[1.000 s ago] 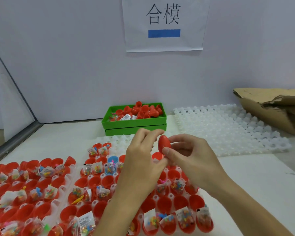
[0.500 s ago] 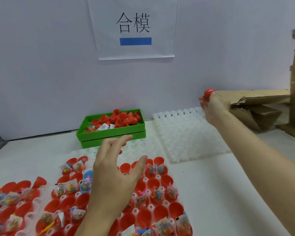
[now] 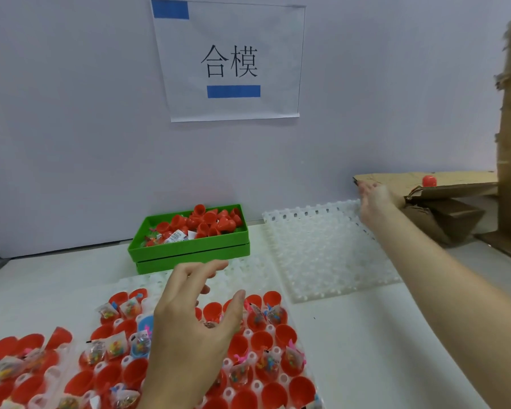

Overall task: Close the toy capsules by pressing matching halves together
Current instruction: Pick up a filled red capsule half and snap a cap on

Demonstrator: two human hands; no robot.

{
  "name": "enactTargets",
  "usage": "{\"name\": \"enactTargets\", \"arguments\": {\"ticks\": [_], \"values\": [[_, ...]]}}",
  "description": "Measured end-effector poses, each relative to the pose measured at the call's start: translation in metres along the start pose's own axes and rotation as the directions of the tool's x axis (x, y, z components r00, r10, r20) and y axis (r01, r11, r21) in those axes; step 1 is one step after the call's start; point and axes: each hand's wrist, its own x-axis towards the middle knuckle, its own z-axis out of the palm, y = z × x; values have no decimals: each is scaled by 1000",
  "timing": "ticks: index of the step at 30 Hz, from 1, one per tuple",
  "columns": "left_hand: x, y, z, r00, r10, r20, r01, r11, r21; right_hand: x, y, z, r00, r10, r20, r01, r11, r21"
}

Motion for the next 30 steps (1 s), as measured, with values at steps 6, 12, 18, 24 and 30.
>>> {"name": "enactTargets", "arguments": {"ticks": [6, 12, 18, 24, 30], "values": [[1, -5, -1, 1000, 1, 14, -1, 1000, 27, -56, 34, -34, 940, -225, 255, 313, 865, -392], [4, -6, -7, 987, -83, 138, 80, 996, 32, -106, 69, -77, 688, -323, 649, 706, 502, -499], [10, -9, -17, 957, -219, 190, 215, 976, 42, -120, 84, -90, 585, -224, 780, 789, 382, -482], [49, -15, -41, 941, -283, 186, 252, 953, 170, -129, 97, -83, 510, -173, 842, 842, 301, -448], [88, -37, -77, 886, -404, 227, 278, 855, 439, -133, 95, -83, 502, -147, 852, 842, 308, -443]]}}
